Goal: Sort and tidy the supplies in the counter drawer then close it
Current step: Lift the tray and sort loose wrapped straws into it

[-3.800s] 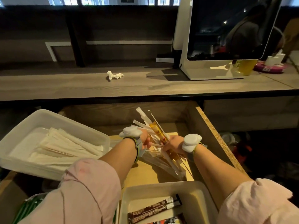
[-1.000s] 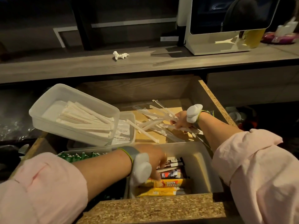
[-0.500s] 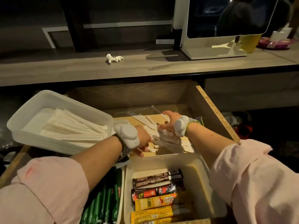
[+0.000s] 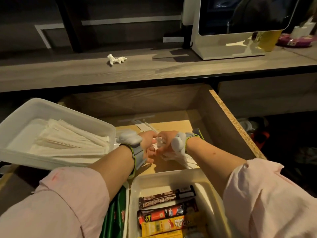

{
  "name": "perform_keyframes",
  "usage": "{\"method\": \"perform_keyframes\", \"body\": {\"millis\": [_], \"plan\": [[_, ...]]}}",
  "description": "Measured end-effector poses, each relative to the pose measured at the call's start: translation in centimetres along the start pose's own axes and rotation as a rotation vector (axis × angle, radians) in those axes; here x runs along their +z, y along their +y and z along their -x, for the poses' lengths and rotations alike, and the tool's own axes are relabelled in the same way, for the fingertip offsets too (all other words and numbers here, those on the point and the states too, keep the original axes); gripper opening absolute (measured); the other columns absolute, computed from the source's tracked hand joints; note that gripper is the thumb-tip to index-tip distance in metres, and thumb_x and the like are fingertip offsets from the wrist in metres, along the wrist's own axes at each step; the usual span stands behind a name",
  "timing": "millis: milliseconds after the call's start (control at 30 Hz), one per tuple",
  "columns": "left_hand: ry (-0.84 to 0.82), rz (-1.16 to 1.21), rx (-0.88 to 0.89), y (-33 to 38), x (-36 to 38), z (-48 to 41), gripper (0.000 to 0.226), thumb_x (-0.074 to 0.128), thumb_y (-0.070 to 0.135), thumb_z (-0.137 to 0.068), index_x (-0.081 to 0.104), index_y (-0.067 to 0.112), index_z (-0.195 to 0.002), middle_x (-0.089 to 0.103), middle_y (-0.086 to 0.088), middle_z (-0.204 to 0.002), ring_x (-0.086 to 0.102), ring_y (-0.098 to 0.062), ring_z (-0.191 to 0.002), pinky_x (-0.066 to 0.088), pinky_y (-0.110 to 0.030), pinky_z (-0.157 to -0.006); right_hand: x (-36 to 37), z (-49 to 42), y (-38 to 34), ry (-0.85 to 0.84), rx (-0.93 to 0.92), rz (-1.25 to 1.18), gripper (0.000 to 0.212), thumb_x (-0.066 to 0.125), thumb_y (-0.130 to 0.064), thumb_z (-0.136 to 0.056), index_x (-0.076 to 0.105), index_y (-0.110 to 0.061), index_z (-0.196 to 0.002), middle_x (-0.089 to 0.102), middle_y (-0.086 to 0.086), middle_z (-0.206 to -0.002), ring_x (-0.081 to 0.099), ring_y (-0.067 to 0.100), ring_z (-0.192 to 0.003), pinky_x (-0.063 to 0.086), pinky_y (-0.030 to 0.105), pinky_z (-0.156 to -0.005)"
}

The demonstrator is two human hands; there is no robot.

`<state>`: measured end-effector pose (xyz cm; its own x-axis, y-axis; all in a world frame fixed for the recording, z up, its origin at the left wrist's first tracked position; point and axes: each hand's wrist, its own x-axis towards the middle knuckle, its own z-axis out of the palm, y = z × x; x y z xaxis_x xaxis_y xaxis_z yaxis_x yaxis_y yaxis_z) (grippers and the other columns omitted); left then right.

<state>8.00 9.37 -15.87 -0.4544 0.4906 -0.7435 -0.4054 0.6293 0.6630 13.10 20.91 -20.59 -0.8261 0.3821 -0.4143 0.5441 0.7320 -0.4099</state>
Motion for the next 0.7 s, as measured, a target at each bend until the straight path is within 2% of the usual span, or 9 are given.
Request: {"method": "perform_keyframes", "body": {"millis": [100,167,233,333,400,500,567,667,700], "plan": [[0.027,-0.035,0.009,0.7,-0.5,0.4,0.05,0.039,0.039,-0.093,0.046,0.012,-0.134,0.045,-0.013,-0.09,0.036,-0.019,-0.062,0.036,-0.034,-0.064,0.7,-0.5,-0.5,0.124,0.033,0.125,0.063,0.07,-0.044,-0.065,0.044,-0.026,-0.119,0.063,0.004,-0.112,0.061,0.03,-0.099,0.052,0.039,-0.083],[0.069,-0.028,0.09,0.8,-1.1,0.3,0.048,0.043,0.034,-0.094,0.045,0.013,-0.138,0.041,-0.013,-0.105,0.038,-0.022,-0.073,0.035,-0.037,-0.073,1.2,-0.7,-1.0,0.208,0.083,0.178,0.064,0.068,-0.038,-0.073,0.039,-0.022,-0.128,0.055,0.01,-0.124,0.052,0.035,-0.114,0.047,0.048,-0.09],[0.061,0.03,0.137,0.9,-1.9,0.2,0.048,0.049,0.03,-0.093,0.046,0.014,-0.138,0.038,-0.009,-0.112,0.039,-0.025,-0.09,0.032,-0.037,-0.083,1.1,-0.8,-1.7,0.241,0.097,0.137,0.052,0.059,-0.034,-0.083,0.042,-0.016,-0.129,0.05,0.013,-0.13,0.047,0.036,-0.12,0.044,0.048,-0.093],[0.076,0.034,0.124,0.6,-1.9,0.3,0.037,0.049,0.033,-0.093,0.052,0.019,-0.127,0.042,-0.009,-0.118,0.039,-0.026,-0.098,0.036,-0.042,-0.085,0.6,-0.4,-2.3,0.235,0.155,0.094,0.041,0.058,-0.021,-0.081,0.052,-0.009,-0.12,0.057,0.015,-0.12,0.056,0.036,-0.11,0.047,0.039,-0.087],[0.094,0.084,0.11,0.3,-1.7,0.3,0.037,0.051,0.036,-0.09,0.052,0.018,-0.122,0.045,-0.009,-0.122,0.044,-0.024,-0.102,0.039,-0.042,-0.088,0.2,0.0,-2.5,0.186,0.179,0.087,0.034,0.063,-0.012,-0.071,0.061,-0.005,-0.104,0.064,0.014,-0.097,0.063,0.034,-0.092,0.047,0.033,-0.075],[0.09,0.137,0.114,-0.2,-1.5,0.2,0.052,0.049,0.032,-0.094,0.04,0.017,-0.143,0.043,-0.008,-0.144,0.043,-0.027,-0.131,0.038,-0.044,-0.103,0.0,0.6,-3.1,0.138,0.204,0.177,0.017,0.063,-0.008,-0.071,0.067,-0.004,-0.087,0.065,0.01,-0.078,0.062,0.03,-0.077,0.05,0.032,-0.072],[0.072,0.169,0.126,-0.4,-1.4,0.6,0.052,0.047,0.03,-0.095,0.038,0.016,-0.144,0.041,-0.01,-0.149,0.039,-0.027,-0.137,0.037,-0.043,-0.106,0.0,0.8,-3.4,0.122,0.207,0.221,0.004,0.062,-0.009,-0.072,0.062,-0.005,-0.073,0.059,0.007,-0.068,0.061,0.03,-0.076,0.049,0.031,-0.071],[0.037,0.195,0.139,-0.4,-1.2,1.2,0.047,0.046,0.027,-0.096,0.043,0.014,-0.141,0.046,-0.009,-0.145,0.042,-0.026,-0.135,0.037,-0.043,-0.106,0.0,1.1,-3.4,0.123,0.221,0.222,0.013,0.06,-0.012,-0.077,0.068,-0.006,-0.086,0.066,0.011,-0.083,0.066,0.031,-0.086,0.052,0.032,-0.077],[0.032,0.198,0.15,-0.5,-1.1,1.2,0.047,0.046,0.026,-0.096,0.043,0.013,-0.14,0.047,-0.01,-0.145,0.043,-0.026,-0.134,0.037,-0.044,-0.107,0.0,0.9,-3.3,0.106,0.228,0.221,0.011,0.06,-0.012,-0.078,0.067,-0.007,-0.084,0.066,0.01,-0.083,0.064,0.031,-0.085,0.051,0.031,-0.077]]}}
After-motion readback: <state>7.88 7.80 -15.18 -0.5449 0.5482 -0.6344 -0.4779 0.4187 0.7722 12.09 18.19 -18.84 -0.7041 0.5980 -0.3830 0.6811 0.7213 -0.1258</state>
